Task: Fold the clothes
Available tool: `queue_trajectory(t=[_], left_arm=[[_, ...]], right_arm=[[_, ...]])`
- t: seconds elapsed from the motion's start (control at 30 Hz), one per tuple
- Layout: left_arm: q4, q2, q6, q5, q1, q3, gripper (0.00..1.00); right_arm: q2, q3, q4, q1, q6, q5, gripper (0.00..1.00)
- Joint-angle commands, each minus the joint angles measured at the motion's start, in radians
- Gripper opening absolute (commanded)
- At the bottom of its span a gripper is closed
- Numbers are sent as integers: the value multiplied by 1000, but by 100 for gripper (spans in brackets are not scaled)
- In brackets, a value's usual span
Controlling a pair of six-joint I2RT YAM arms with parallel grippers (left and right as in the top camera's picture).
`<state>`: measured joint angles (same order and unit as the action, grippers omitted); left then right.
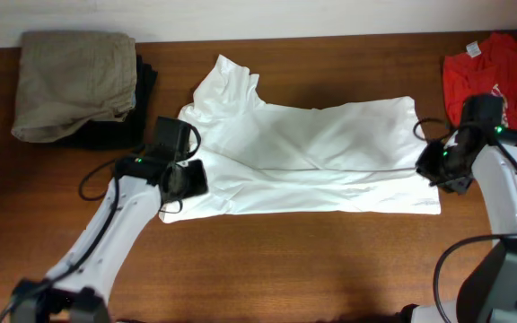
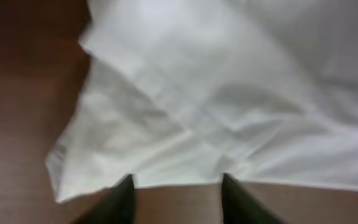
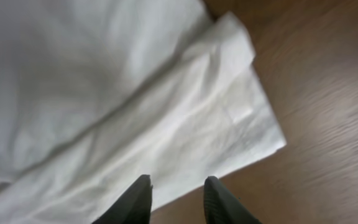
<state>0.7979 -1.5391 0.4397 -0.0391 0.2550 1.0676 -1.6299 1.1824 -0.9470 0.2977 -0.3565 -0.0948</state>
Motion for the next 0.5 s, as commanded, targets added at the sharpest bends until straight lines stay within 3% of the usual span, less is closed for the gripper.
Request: queue_trajectory(t=[0.0, 0.17, 0.47], left_arm=[[7, -99, -8, -77, 0, -3, 29], [-22, -203, -8, -72, 0, -3, 10], [-53, -332, -8, -66, -57, -3, 10]], right_arm=[[-40, -60, 27, 3, 20, -37, 25], [-87, -113, 130, 3, 20, -37, 14], [-229, -122, 186, 3, 19, -27, 10]])
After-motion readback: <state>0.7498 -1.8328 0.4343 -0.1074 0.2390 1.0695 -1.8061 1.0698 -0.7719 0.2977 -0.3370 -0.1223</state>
